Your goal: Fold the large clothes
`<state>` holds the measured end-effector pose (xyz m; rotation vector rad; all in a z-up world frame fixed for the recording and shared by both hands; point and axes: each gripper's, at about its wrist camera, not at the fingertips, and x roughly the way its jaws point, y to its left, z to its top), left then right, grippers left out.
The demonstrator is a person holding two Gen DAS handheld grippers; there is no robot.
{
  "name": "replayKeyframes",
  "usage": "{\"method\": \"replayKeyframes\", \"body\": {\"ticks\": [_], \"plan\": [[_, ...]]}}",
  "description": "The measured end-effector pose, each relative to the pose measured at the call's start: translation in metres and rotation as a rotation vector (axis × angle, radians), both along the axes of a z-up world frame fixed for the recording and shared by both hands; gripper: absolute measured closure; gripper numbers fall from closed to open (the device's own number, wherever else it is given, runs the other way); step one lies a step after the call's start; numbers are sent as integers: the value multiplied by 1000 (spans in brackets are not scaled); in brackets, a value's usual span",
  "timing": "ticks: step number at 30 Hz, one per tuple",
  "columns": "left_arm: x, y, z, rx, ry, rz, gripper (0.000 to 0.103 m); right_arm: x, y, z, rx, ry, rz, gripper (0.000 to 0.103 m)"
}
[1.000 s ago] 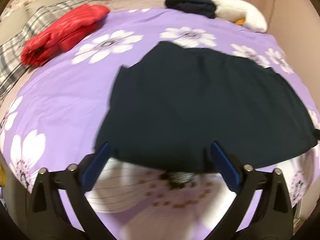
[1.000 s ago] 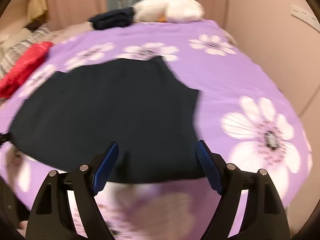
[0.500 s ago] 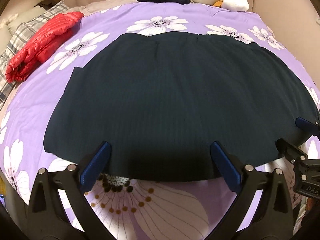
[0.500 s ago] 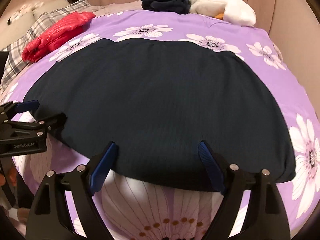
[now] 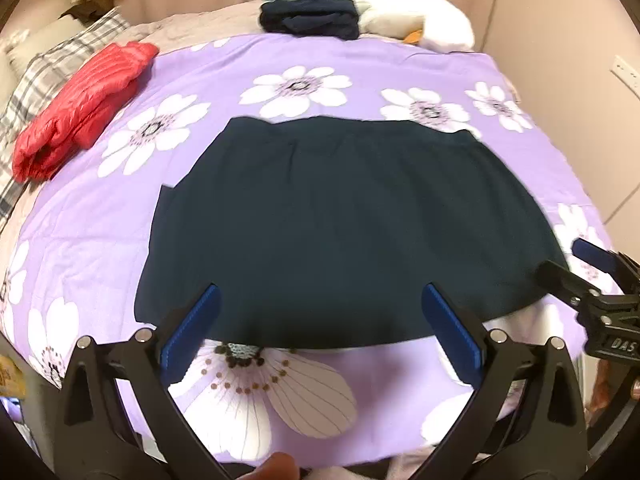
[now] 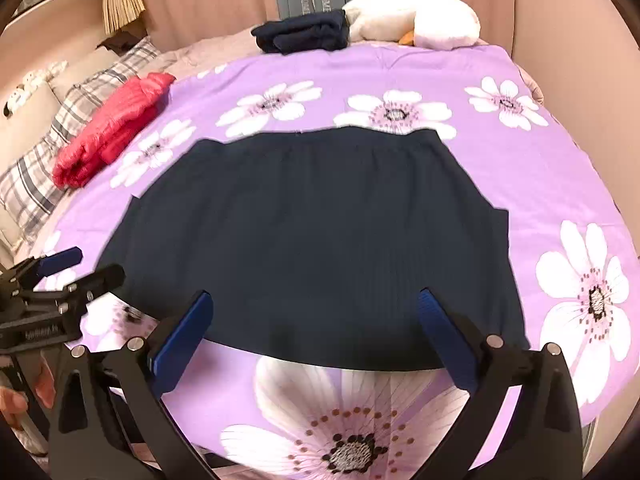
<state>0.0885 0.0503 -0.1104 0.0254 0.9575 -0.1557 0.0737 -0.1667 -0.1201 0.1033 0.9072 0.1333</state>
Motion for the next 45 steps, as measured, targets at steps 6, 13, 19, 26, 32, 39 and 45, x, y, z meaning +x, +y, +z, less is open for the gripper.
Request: {"method": "replayKeyframes", "body": {"ticks": [6,13,19,26,32,39,45], "plan": [[-11,-8,52,3,-21,0,2,-9,14,47,-70,-21,-26,1],[-23,-16,107,127,-92,57,2,-26,14,106,-39,-59,-59,1],[-39,-14,131,80,-122,58,2,-39,13,131,-47,-87,-77,1],[-40,-9,124,66,-97,76,2,-39,12,113,-33,-20,-70,1],[-40,-9,123,68,-99,82,2,-40,11,111,-46,-17,-71,1],[-39,-11,120,76,-90,74,2,-39,11,109,-48,-12,-64,1],[-39,-12,118,76,-85,70,2,-39,14,107,-48,-8,-59,1]]}}
